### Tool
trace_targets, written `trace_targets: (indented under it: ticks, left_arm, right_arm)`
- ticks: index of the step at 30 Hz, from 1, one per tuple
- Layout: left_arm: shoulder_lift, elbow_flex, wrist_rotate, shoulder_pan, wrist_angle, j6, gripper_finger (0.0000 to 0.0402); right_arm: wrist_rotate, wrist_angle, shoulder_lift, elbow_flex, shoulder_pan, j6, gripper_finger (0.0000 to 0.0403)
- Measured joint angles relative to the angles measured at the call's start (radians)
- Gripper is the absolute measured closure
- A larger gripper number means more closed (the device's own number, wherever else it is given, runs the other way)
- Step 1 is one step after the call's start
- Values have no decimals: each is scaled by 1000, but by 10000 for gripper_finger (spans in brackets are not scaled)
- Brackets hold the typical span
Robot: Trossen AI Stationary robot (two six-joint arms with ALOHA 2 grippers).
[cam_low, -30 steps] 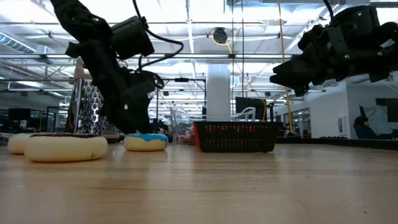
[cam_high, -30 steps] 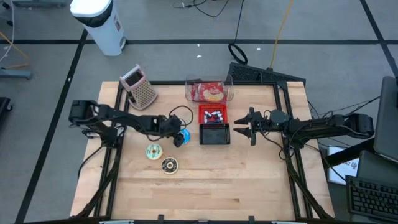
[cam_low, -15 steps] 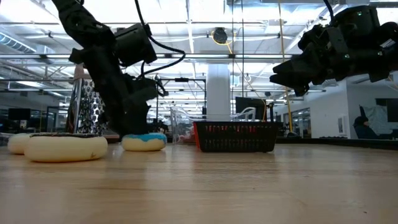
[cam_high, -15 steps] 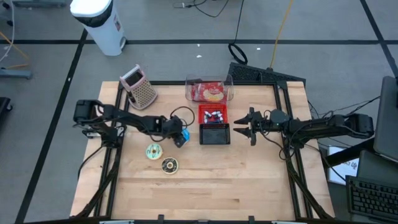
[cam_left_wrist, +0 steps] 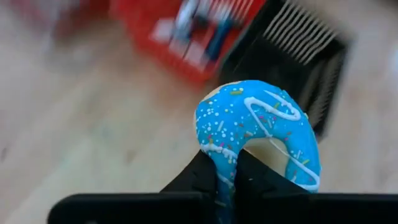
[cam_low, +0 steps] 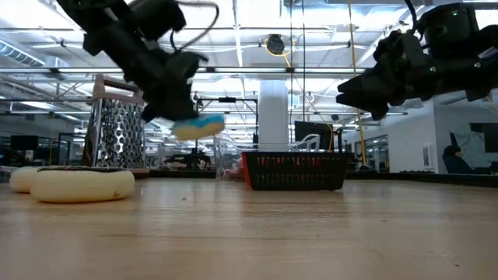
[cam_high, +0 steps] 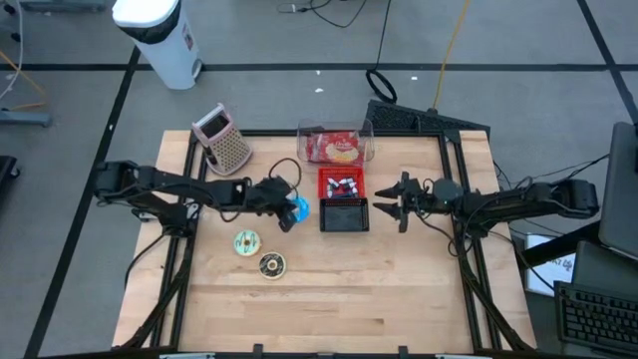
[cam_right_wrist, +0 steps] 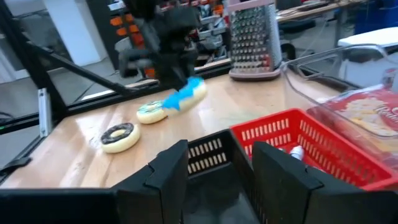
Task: Pick & Place Food Item
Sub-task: Put the blue doughnut into the black bin
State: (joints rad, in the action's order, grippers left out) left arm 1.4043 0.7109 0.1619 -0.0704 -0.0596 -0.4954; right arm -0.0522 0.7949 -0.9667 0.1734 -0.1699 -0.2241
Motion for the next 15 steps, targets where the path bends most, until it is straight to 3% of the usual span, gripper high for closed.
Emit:
trace_targets:
  ticks: [8,15]
  left_arm:
    - [-2,2,-5,20,426,194,358]
    - [43,2,8,25,571,287,365]
  right_arm:
    - [42,50,-105,70,74,-3,232]
    - [79,92,-271,205,140,-65,177]
